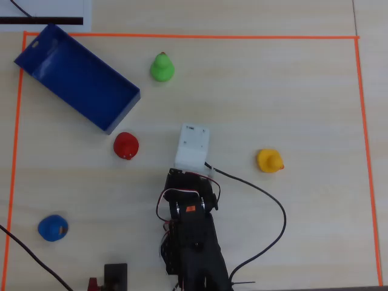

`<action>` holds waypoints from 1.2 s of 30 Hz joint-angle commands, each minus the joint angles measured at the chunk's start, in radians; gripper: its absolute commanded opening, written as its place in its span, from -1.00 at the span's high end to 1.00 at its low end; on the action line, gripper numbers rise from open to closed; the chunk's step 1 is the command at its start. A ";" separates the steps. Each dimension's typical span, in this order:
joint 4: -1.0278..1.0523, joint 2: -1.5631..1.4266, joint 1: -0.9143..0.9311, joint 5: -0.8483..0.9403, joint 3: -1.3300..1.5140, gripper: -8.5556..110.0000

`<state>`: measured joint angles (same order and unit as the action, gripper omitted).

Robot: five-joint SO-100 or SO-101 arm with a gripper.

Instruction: Grasp blue duck and put it into box.

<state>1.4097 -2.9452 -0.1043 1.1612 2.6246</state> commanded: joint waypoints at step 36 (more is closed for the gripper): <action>0.110 1.543 -1.235 -0.408 -1.397 0.19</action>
<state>1.5938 -1.3975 -1.3330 0.7332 1.2072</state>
